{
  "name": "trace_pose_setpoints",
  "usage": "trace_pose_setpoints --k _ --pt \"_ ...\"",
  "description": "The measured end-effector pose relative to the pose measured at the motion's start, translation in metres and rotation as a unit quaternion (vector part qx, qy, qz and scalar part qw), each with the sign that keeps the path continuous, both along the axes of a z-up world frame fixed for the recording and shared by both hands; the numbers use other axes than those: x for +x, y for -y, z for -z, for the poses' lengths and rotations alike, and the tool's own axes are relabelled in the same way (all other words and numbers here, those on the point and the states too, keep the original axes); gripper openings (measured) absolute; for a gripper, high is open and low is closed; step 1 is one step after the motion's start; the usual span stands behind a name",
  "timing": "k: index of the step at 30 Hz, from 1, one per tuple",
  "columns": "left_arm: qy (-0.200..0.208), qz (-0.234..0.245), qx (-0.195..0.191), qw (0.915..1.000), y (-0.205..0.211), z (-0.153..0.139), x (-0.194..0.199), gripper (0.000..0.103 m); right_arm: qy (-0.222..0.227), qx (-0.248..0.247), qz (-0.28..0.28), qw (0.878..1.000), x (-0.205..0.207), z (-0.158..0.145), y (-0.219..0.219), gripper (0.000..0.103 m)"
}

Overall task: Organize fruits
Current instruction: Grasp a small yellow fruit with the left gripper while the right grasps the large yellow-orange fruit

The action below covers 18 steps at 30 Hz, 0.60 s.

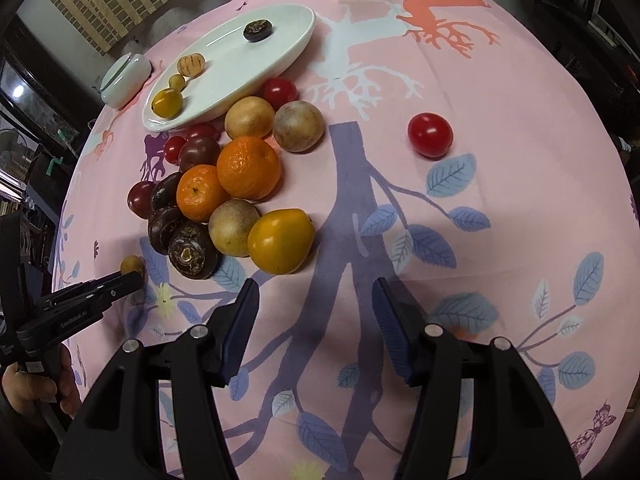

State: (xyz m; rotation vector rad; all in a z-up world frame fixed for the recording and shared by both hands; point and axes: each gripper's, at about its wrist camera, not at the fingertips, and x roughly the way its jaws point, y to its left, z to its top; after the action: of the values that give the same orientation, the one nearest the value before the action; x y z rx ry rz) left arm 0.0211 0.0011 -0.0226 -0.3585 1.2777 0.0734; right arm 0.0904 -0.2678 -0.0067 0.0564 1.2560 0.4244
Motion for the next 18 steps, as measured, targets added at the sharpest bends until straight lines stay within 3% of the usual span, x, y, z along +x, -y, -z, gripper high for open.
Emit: trace_pose_setpoints --k 11,18 --pt "0.0 0.0 0.002 1.0 0.002 0.002 0.011 0.028 0.001 -0.006 0.005 1.0 0.001 -0.001 0.005 0.059" --pt "0.001 0.003 -0.003 1.0 -0.001 0.003 0.01 0.029 0.007 -0.027 -0.046 0.999 0.001 0.008 -0.023 0.059"
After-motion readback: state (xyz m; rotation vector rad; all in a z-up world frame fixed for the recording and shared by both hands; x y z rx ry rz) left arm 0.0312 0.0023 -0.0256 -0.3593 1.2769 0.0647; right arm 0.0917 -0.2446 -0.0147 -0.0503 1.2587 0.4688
